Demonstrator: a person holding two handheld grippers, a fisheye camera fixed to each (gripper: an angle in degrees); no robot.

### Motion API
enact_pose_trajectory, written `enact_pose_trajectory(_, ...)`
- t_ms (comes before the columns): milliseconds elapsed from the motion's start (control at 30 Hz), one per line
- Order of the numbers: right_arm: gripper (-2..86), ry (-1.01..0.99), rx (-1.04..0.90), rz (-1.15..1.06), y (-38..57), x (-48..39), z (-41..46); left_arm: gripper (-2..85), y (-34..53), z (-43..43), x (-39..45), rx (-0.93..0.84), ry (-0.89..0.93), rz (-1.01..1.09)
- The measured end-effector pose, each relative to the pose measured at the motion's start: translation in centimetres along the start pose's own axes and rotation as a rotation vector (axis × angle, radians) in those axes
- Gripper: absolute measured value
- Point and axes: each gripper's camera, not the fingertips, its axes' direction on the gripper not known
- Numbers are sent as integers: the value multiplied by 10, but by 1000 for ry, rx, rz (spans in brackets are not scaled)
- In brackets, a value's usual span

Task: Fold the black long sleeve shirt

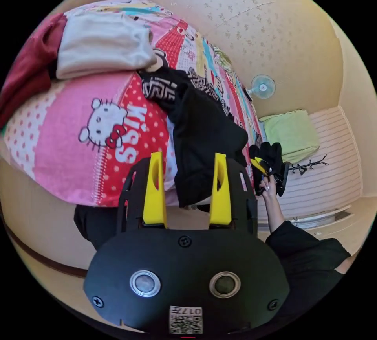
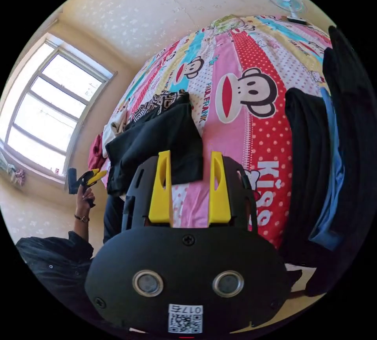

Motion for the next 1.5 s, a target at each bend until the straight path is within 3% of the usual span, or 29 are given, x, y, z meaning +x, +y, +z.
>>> enact_pose_trajectory(100,107,-100,-15,43,14,26,13,131,28,28,-2,-47,60,-41)
enact_pose_trajectory(167,48,-141,-101,73,17,33,28,81,39,23,9,-15,-24,-48)
enact_pose_trajectory(233,38,-199,-126,61,19,31,23,46,38,18,17,-96,-81,-31)
enact_pose_trajectory(400,26,-496,112,3,30,27,-80,31,40,-84,28,-4,400,30)
enact_pose_trajectory(500,24,-664,210,-112,46,21,-161,29,48,-148,52,19,545,149)
enact_pose_trajectory(633,23,-788,249,-176,89,21,-240,26,77,-194,71,12,492,173)
enact_pose_trajectory(833,24,-879,230,-165,160,20,-269,25,138,-187,70,-101,573,60)
enact_pose_trajectory(1000,24,-720,219,-22,165,37,-248,25,129,-151,52,-136,578,-49)
enact_pose_trajectory(1167,26,-604,137,108,57,23,-173,28,32,-116,36,-72,524,-51)
enact_pose_trajectory(1267,34,-542,194,115,-33,-1,-127,37,-58,-91,28,-20,507,-39)
enact_pose_trajectory(1400,60,-421,195,129,-126,-29,-58,155,-150,-49,8,50,375,-104)
enact_pose_trajectory(1500,89,-309,160,179,-143,-50,-24,163,-141,-29,-2,95,360,-153)
